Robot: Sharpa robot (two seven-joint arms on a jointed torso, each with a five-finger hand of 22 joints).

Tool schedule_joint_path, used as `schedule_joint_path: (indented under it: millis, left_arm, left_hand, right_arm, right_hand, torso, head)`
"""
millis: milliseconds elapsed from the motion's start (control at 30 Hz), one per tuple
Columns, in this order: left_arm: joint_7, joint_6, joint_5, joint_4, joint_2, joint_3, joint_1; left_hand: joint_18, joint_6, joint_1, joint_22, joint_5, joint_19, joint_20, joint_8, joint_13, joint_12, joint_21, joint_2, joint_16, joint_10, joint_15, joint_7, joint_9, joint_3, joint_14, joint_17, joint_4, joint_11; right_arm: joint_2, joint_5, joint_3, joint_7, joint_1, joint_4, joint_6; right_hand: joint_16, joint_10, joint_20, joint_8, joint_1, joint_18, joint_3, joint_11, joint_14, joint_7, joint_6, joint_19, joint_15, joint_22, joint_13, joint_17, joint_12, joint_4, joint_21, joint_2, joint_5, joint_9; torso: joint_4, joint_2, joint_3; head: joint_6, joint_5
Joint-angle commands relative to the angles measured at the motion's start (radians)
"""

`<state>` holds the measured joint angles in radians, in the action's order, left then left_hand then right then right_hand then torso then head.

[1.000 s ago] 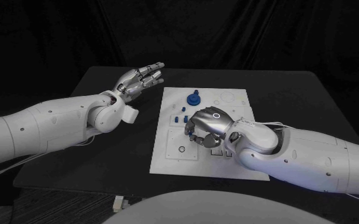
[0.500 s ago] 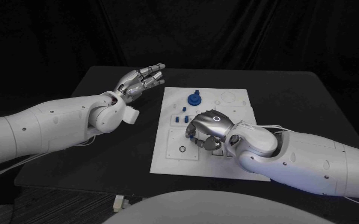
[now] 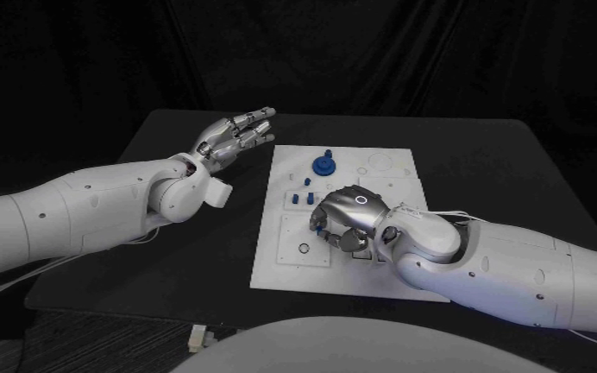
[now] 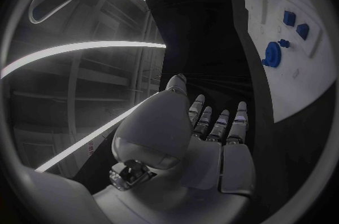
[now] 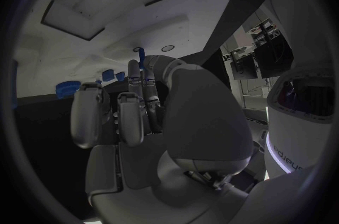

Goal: Assemble the parts on the task board

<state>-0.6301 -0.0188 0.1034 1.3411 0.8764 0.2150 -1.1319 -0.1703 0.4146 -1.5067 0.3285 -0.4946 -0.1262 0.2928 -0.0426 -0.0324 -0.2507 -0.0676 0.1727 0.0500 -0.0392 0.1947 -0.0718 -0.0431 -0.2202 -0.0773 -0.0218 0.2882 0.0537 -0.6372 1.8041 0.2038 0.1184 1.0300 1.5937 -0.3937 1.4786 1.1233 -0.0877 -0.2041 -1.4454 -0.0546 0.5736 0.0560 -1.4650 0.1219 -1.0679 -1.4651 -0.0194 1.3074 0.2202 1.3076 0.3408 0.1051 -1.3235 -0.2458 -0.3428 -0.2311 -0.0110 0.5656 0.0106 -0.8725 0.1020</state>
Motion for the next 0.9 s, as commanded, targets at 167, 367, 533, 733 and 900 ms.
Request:
schedule_joint_path:
  millis: [167,367,533,733,900]
  left_arm:
    - [-0.010,0.016,-0.007,0.000,-0.003,-0.001,0.004]
    - [-0.008,0.019,-0.007,0.000,-0.003,-0.001,0.006]
    - [-0.006,0.021,-0.007,-0.001,-0.004,-0.001,0.007]
    - [-0.005,0.021,-0.007,-0.002,-0.006,-0.001,0.009]
    - [-0.005,0.022,-0.007,-0.002,-0.007,-0.001,0.009]
  left_hand:
    - [0.003,0.001,-0.012,0.004,-0.005,-0.009,0.002,-0.003,-0.001,-0.001,-0.005,0.000,0.006,0.000,0.001,-0.004,-0.001,-0.003,-0.011,-0.001,-0.004,0.006]
    - [0.004,0.001,-0.014,0.008,-0.005,-0.013,0.002,-0.003,-0.001,-0.001,-0.007,0.000,0.008,0.000,0.003,-0.005,-0.001,-0.003,-0.013,-0.002,-0.004,0.006]
    - [0.004,0.003,-0.014,0.010,-0.005,-0.015,0.002,-0.003,-0.001,-0.001,-0.007,0.000,0.009,0.000,0.004,-0.005,-0.002,-0.003,-0.014,-0.002,-0.004,0.006]
    - [0.005,0.010,-0.016,0.012,-0.005,-0.020,0.002,-0.004,-0.001,-0.001,-0.009,0.001,0.010,0.000,0.006,-0.009,-0.003,-0.002,-0.015,-0.002,-0.003,0.007]
    - [0.006,0.011,-0.016,0.013,-0.006,-0.021,0.002,-0.004,-0.001,0.000,-0.010,0.002,0.010,0.000,0.006,-0.010,-0.003,-0.002,-0.015,-0.002,-0.003,0.007]
  right_arm:
    - [-0.001,0.011,0.003,0.008,-0.011,-0.006,0.011]
    - [-0.002,0.016,0.003,0.017,-0.013,-0.006,0.020]
    - [-0.003,0.023,0.003,0.028,-0.014,-0.007,0.033]
    - [-0.006,0.035,0.003,0.034,-0.015,-0.003,0.008]
    - [-0.008,0.046,0.003,0.038,-0.015,0.000,-0.009]
  right_hand:
    - [-0.002,0.002,0.002,0.004,0.004,-0.004,0.001,0.000,-0.055,0.000,0.006,0.005,0.000,0.186,0.000,0.028,0.001,-0.010,0.008,0.000,0.005,-0.002]
    - [-0.004,0.000,0.002,0.005,0.002,-0.005,0.001,0.001,-0.054,0.001,0.009,0.007,0.000,0.185,0.000,0.024,0.000,-0.015,0.011,0.000,0.006,-0.003]
    - [-0.007,-0.005,0.001,0.007,0.003,-0.007,0.000,0.004,-0.051,0.003,0.013,0.012,0.002,0.182,0.000,0.017,-0.001,-0.021,0.021,-0.001,0.015,-0.004]
    - [-0.007,0.000,0.000,0.004,0.004,-0.008,-0.001,0.002,-0.050,0.002,0.010,0.014,0.002,0.181,0.003,0.017,0.005,-0.026,0.023,0.003,0.023,-0.008]
    - [-0.006,0.006,0.000,-0.002,0.004,-0.008,-0.004,-0.001,-0.051,0.000,0.001,0.014,0.000,0.182,0.007,0.020,0.012,-0.032,0.021,0.007,0.027,-0.013]
  torso:
    - [-0.0002,0.000,-0.0001]
    - [-0.0002,0.000,0.0002]
    - [0.0002,0.000,0.0002]
    - [-0.0002,0.000,0.0004]
    - [-0.0001,0.000,0.0003]
  head:
    - [0.000,-0.003]
    - [0.000,-0.002]
    - [0.000,-0.002]
    - [0.000,-0.004]
    - [0.000,-0.003]
